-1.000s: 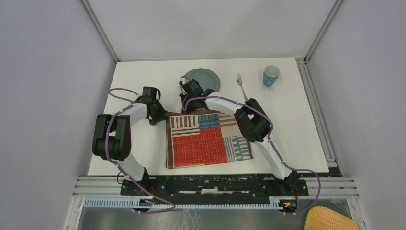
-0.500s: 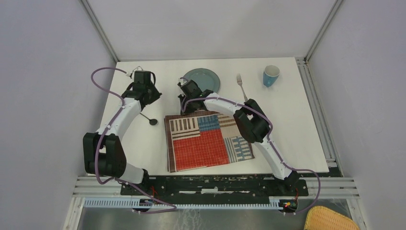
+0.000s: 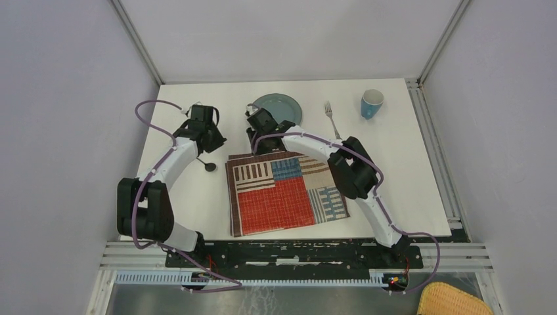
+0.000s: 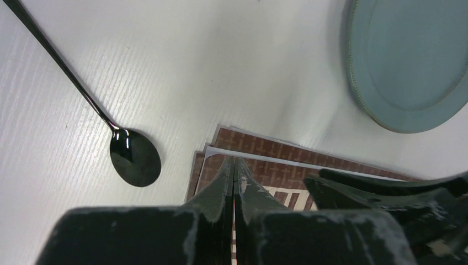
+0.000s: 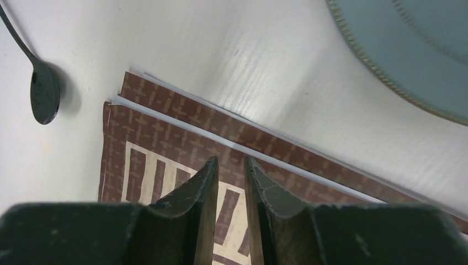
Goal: Set the dinner table for one person
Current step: Adjust the napkin at the center of the board.
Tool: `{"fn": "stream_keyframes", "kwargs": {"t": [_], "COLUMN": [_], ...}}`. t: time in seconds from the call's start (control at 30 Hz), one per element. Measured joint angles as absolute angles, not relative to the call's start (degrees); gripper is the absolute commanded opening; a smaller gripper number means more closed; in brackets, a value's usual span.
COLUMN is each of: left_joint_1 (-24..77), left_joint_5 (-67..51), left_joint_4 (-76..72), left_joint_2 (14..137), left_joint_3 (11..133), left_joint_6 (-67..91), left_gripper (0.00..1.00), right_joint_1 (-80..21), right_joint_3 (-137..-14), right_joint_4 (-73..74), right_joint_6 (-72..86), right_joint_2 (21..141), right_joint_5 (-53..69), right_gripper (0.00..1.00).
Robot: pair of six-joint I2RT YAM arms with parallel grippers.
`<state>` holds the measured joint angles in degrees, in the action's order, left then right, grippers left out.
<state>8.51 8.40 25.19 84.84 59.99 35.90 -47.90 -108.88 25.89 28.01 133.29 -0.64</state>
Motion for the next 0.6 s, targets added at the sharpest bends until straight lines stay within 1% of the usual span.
{"fn": "stream_keyframes", "kwargs": {"t": [0.2, 0.27, 0.43, 0.6], "left_joint_1": [8.75, 8.93, 9.41, 9.56], "left_joint_5": [7.27, 7.11, 6.90, 6.87], "left_joint_4": [25.91, 26.24, 26.57, 27.20], "left_joint_2": [85.93, 86.24, 87.05, 88.86], "left_joint_3": [59.66, 59.66, 59.64, 59.51], "left_joint_6": [35.90, 35.92, 35.92, 35.92], "left_gripper": [0.02, 0.02, 0.02, 0.02], "right_joint_1": [-47.79, -47.66, -47.57, -47.57], "right_joint_3": [-108.62, -108.62, -108.62, -108.79], "right_joint_4": [27.00, 27.07, 27.40, 27.49], "right_joint_6": [27.51, 27.53, 27.57, 27.27], "right_joint_2": [129.60, 128.81, 128.60, 129.29], "right_joint_5": [-3.53, -3.49, -2.59, -2.09], "right_gripper": [0.31, 0.29, 0.22, 0.05]}}
